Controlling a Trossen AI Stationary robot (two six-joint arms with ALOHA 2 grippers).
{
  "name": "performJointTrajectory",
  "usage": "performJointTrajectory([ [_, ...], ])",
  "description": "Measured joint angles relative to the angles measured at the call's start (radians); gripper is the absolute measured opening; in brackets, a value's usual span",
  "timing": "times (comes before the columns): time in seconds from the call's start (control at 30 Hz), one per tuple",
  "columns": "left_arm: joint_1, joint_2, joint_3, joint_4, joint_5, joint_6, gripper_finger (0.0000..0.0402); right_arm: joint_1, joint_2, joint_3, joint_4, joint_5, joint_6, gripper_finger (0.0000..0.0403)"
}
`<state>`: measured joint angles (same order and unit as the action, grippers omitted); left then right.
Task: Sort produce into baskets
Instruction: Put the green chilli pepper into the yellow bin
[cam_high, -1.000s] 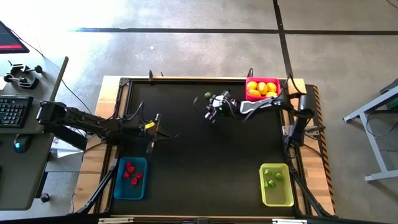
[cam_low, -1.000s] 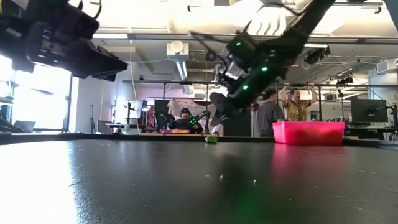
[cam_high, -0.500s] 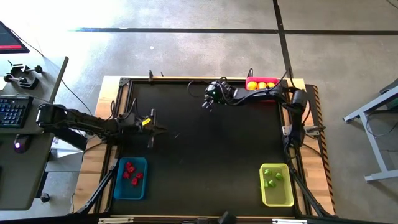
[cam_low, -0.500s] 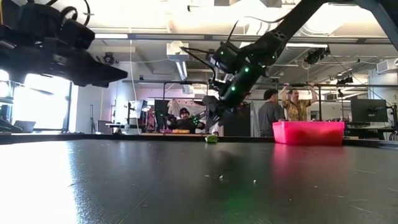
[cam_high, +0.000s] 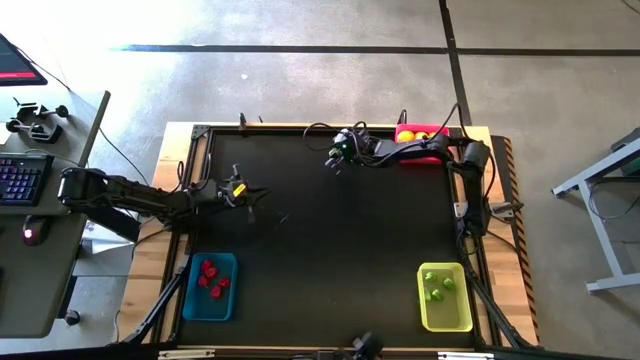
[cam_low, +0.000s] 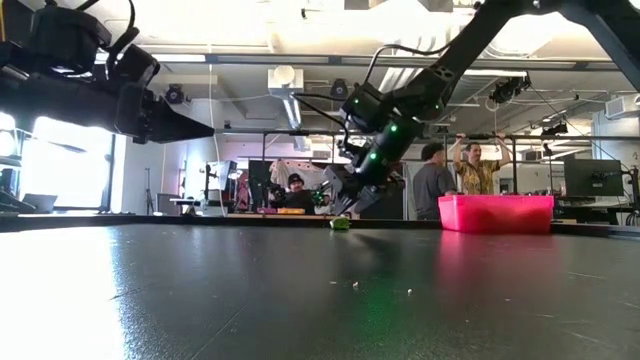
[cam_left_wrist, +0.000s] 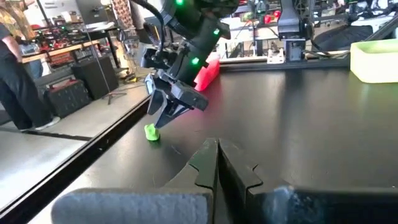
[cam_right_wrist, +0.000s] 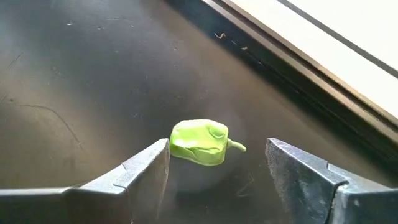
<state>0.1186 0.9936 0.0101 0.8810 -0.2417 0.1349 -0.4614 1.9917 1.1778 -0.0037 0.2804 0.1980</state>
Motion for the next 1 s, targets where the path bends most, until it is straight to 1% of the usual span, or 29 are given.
performJointTrajectory([
  [0.17, 0.0, 0.0, 0.0, -0.002, 0.0, 0.0, 0.0, -0.017, 0.0, 0.0, 0.001, -0.047, 0.007, 0.0256],
  [0.33, 0.0, 0.0, 0.0, -0.006, 0.0, 0.0, 0.0, -0.02, 0.0, 0.0, 0.004, -0.052, 0.004, 0.025],
  [0.47, 0.0, 0.0, 0.0, -0.01, 0.0, 0.0, 0.0, -0.037, 0.0, 0.0, 0.016, -0.059, -0.002, 0.0228],
  [0.57, 0.0, 0.0, 0.001, -0.01, 0.0, 0.0, 0.0, -0.054, 0.0, 0.0, 0.016, -0.1, 0.006, 0.0207],
  [0.63, 0.0, 0.0, 0.001, -0.01, 0.0, 0.0, 0.0, -0.06, 0.0, 0.0, 0.016, -0.109, 0.003, 0.0194],
  [0.73, 0.0, 0.0, 0.001, -0.01, 0.0, 0.0, 0.0, -0.061, 0.0, 0.0, 0.016, -0.147, -0.001, 0.0182],
  [0.87, 0.0, 0.0, 0.001, -0.011, 0.0, 0.0, 0.0, -0.061, 0.004, 0.002, 0.013, -0.174, 0.003, 0.0181],
  [0.93, 0.0, 0.0, 0.001, -0.015, 0.0, 0.0, 0.0, -0.061, 0.006, 0.028, -0.048, -0.18, 0.003, 0.0189],
  [1.0, 0.0, 0.0, 0.001, -0.016, 0.0, 0.0, 0.0, -0.061, 0.006, 0.082, -0.133, -0.179, 0.003, 0.0203],
])
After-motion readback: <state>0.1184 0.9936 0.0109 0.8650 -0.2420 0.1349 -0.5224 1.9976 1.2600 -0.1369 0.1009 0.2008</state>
